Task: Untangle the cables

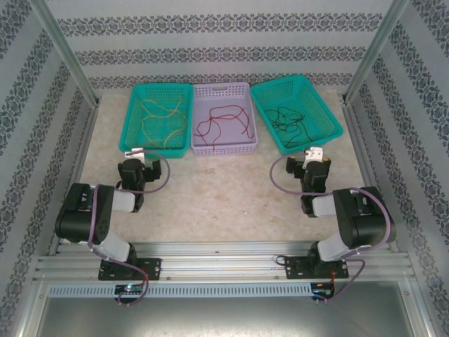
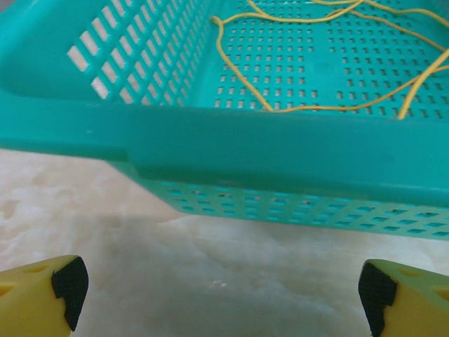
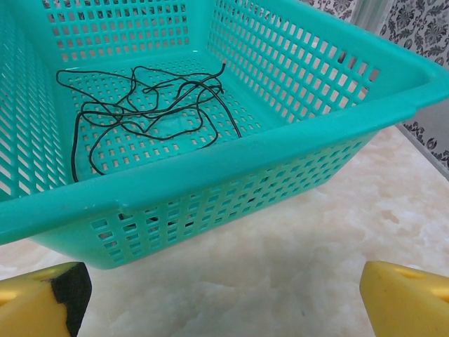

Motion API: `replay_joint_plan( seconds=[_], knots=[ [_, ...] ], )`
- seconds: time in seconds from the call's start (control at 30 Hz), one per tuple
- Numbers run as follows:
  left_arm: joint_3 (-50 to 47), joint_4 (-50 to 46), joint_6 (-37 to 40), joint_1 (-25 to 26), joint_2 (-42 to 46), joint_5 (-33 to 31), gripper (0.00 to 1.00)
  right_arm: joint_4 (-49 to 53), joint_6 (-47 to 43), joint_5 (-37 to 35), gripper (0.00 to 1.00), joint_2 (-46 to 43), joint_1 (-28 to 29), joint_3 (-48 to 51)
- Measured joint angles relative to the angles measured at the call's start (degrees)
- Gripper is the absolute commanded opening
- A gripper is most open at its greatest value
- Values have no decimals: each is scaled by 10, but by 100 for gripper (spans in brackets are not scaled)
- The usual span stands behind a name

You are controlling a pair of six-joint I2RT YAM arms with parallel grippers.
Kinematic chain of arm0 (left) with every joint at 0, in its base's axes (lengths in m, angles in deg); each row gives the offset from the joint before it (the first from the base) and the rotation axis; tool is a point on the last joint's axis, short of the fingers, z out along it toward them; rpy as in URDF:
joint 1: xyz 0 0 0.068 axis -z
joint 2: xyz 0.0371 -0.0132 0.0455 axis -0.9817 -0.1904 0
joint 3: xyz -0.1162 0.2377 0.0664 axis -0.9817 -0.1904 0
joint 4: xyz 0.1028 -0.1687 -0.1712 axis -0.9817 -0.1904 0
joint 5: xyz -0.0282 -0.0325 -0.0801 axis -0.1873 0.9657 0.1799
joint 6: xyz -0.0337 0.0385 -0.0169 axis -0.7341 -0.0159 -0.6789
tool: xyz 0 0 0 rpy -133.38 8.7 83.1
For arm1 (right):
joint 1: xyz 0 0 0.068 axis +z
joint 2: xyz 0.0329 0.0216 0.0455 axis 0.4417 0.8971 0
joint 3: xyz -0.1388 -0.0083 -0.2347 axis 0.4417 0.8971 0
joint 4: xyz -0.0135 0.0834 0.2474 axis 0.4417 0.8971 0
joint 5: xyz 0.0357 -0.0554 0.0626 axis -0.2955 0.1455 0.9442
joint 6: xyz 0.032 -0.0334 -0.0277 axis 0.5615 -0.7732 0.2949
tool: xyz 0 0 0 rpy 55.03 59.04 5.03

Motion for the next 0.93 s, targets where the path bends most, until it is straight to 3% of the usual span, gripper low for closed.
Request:
replay_joint_plan(
  seconds=[0.93],
  knots=[
    [0, 42, 11, -1, -1, 30, 100, 16, -4, -9, 98, 0, 2, -12]
  ],
)
